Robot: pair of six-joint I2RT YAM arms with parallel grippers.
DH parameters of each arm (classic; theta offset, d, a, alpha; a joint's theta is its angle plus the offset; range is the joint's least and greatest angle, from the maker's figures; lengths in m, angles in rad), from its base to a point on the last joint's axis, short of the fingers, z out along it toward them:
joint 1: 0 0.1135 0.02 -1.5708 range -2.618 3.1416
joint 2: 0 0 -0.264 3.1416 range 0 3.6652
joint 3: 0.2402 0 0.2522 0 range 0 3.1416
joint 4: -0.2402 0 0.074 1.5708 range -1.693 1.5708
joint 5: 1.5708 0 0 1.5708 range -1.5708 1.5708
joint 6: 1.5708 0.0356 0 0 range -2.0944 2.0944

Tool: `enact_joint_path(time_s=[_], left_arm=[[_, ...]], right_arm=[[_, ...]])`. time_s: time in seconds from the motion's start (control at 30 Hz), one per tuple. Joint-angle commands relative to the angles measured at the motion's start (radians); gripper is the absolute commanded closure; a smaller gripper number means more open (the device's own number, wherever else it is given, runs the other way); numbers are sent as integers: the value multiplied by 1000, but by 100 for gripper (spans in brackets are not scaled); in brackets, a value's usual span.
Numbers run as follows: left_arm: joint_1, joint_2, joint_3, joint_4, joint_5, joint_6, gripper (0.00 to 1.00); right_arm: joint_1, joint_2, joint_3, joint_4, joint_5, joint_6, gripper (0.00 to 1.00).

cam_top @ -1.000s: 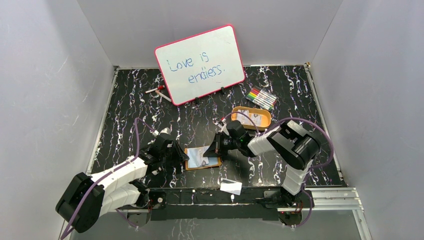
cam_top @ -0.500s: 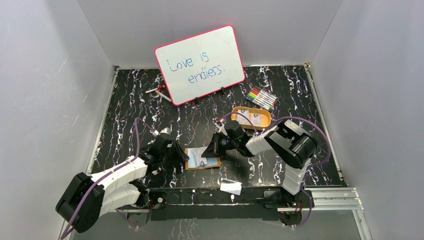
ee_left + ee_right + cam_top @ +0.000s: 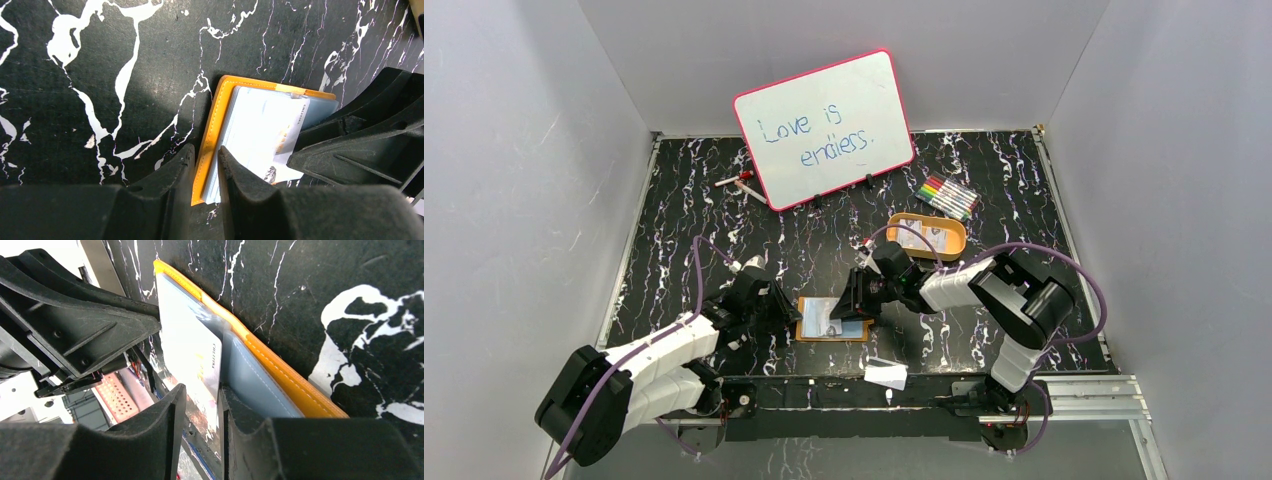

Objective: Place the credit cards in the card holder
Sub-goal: Insert the credit card into the card holder.

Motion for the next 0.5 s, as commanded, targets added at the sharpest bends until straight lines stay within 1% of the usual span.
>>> enact_joint_path(time_s=[0.0, 0.17, 0.47], left_arm=[[2, -3, 2, -54, -20, 3, 78], [2, 2, 7, -43, -15, 3, 78], [2, -14, -18, 8, 25, -14, 78]], right_arm=[[5, -32, 29, -69, 20, -40, 61], [13, -12, 67, -80, 8, -47, 64], [38, 27, 105, -73, 3, -24, 64]])
